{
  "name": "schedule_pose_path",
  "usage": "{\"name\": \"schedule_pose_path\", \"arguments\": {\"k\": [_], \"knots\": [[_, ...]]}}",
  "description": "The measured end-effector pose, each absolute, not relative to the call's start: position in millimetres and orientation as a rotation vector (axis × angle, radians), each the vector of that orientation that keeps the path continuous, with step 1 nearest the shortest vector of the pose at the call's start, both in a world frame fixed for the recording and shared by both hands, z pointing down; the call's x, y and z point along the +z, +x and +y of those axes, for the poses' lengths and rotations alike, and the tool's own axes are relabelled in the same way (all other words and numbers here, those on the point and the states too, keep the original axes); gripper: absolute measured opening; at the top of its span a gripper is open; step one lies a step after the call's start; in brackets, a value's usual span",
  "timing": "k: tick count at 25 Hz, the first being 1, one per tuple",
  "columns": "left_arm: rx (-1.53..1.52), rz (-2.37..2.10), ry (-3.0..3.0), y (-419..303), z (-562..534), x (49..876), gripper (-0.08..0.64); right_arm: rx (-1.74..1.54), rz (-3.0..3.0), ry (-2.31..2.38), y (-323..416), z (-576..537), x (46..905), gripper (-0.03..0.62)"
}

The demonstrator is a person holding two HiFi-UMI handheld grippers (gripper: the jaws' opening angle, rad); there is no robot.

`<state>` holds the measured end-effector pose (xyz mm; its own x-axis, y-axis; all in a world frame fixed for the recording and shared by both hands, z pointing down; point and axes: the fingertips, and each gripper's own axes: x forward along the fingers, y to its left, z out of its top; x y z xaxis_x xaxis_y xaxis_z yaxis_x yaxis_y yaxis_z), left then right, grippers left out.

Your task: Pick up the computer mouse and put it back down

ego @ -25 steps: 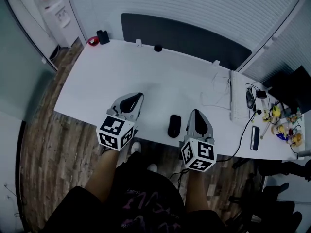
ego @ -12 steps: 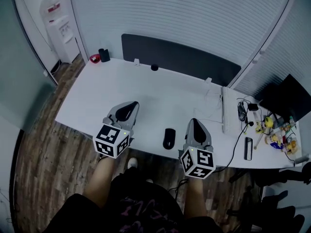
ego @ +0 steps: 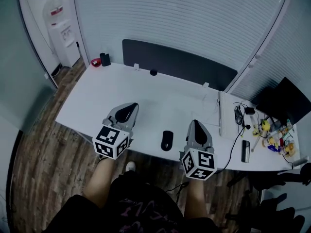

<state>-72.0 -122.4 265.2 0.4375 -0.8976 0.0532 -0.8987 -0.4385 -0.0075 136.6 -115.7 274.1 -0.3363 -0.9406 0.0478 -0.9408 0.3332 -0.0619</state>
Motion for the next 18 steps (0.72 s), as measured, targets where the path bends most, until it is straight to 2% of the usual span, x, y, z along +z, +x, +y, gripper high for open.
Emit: {"name": "schedule_pose_path", "arguments": {"k": [18], "knots": [[0.070, -1.648, 2.660, -65.1, -120.5, 260.9, 0.000, 0.119, -2.576, 1.790, 140.7, -113.2, 274.5, 0.006]]}}
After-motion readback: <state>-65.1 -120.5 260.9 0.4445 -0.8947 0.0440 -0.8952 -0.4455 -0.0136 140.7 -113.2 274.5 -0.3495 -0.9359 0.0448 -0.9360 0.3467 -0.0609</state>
